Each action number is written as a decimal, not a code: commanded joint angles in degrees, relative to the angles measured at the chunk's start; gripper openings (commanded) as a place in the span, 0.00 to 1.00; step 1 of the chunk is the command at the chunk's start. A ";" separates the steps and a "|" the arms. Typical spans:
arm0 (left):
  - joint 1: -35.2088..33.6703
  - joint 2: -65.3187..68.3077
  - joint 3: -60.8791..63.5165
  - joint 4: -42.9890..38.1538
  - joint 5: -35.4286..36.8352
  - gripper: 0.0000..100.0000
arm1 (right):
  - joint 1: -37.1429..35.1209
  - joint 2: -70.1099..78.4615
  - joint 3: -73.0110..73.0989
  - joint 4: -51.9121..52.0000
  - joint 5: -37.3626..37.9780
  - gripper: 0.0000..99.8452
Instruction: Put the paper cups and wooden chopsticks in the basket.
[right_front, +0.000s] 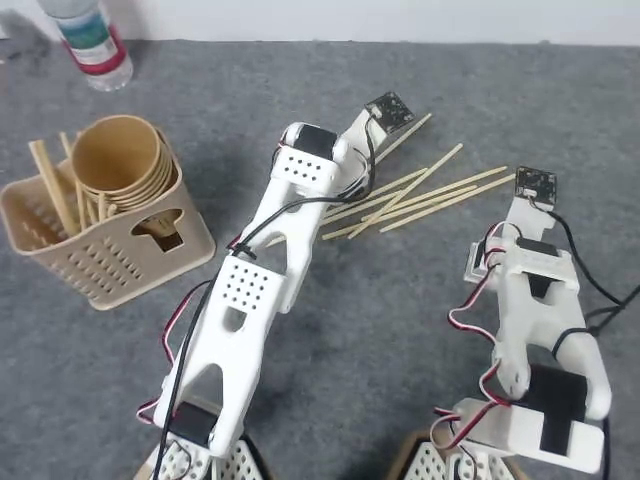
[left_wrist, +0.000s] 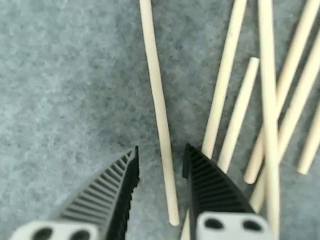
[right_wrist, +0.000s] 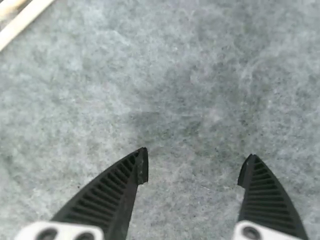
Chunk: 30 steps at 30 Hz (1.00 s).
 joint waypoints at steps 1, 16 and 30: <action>-0.53 -0.35 -0.13 -1.23 -0.53 0.09 | -0.66 -0.66 -3.08 0.66 0.79 0.30; -0.53 -0.62 -0.40 3.87 -6.86 0.01 | -0.66 -0.66 -2.99 0.66 0.79 0.30; 1.32 -22.24 10.59 12.92 -7.65 0.01 | -0.66 -0.66 -2.99 0.31 0.79 0.30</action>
